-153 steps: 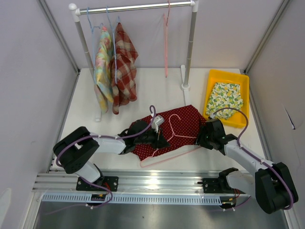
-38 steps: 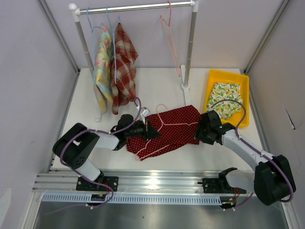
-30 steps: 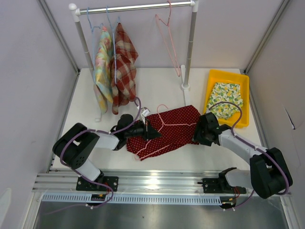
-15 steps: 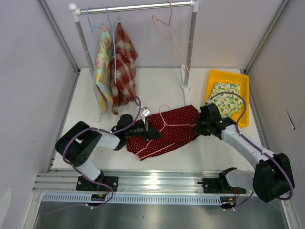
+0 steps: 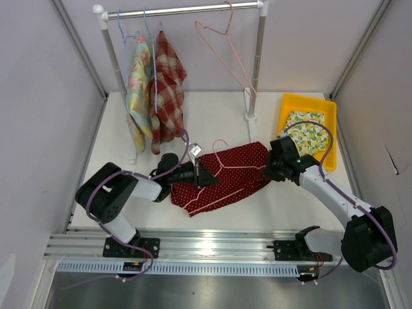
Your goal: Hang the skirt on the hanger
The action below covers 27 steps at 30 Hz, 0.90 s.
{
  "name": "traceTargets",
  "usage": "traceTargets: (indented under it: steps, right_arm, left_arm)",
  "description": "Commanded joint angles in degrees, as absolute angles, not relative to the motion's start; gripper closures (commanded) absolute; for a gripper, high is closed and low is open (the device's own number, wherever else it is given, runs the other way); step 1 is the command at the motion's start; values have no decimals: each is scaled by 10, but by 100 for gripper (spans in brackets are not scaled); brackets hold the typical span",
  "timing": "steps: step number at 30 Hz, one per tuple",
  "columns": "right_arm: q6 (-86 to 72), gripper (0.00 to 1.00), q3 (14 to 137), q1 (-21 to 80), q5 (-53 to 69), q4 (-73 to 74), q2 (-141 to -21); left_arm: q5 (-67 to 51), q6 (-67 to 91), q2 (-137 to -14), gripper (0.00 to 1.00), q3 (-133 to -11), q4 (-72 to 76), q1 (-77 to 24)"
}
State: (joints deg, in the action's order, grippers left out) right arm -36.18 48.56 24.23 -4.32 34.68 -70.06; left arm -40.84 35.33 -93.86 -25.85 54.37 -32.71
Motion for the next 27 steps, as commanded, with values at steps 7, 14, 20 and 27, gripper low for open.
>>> traceTargets:
  steps: [7,14,20,27]
  right_arm:
    - [-350,81,527,236,-52,359,-704]
    - [-345,89,547,224,-49,367,-706]
    - [-333,90,581,197,-21,382,-704]
    - [-320,90,604,165,5,390,-718]
  left_arm:
    - [-367,303,-916,100,-288,446,-321]
    - [-307,258,-871,100,-295,353,-322]
    - [-283,233,-860,100,-294,352,-322]
    - [-299,206,-866,100,-282,372,-323]
